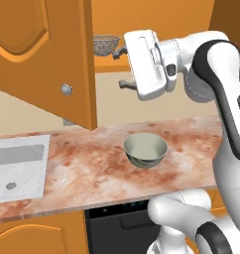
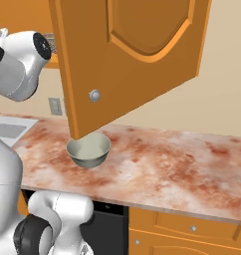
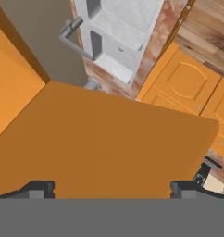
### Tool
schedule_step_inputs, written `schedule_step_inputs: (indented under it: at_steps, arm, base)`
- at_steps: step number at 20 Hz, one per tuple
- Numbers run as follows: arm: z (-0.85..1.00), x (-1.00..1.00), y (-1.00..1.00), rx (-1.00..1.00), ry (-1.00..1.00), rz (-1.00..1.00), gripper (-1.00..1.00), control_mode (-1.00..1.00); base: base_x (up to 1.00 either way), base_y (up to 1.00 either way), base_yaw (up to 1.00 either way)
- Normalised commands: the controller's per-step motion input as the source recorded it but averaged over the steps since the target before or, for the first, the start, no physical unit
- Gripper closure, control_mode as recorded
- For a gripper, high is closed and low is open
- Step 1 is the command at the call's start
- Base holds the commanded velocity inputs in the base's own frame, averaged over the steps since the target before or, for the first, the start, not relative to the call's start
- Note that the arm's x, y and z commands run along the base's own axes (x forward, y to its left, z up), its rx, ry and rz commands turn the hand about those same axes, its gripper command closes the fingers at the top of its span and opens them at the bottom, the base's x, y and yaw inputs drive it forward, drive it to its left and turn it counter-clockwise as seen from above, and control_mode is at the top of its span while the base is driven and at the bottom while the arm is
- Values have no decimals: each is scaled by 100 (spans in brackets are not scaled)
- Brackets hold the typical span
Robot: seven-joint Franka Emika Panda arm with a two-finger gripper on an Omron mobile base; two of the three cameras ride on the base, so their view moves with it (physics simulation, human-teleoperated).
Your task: Open the cabinet and setup a tea strainer by placing it in the bowl upright.
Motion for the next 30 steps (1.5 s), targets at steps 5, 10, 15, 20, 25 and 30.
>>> schedule_step_inputs:
  at_steps: [5,10,15,20,25,30]
  arm:
    - [-30,34,63,-9,0,12,-100,-100]
    - [-31,62,43,-9,0,10,-100,-100]
    - [-12,58,41,-5,0,9,-100,-100]
    - [-3,6,88,-4,0,12,-100,-100]
    - [-12,-1,98,-2,0,14,-100,-100]
    - [-22,-7,100,-1,6,16,-100,-100]
  base:
    - [0,0,0]
    - [0,0,0]
    - [0,0,0]
    - [0,0,0]
    - [0,0,0]
    - [0,0,0]
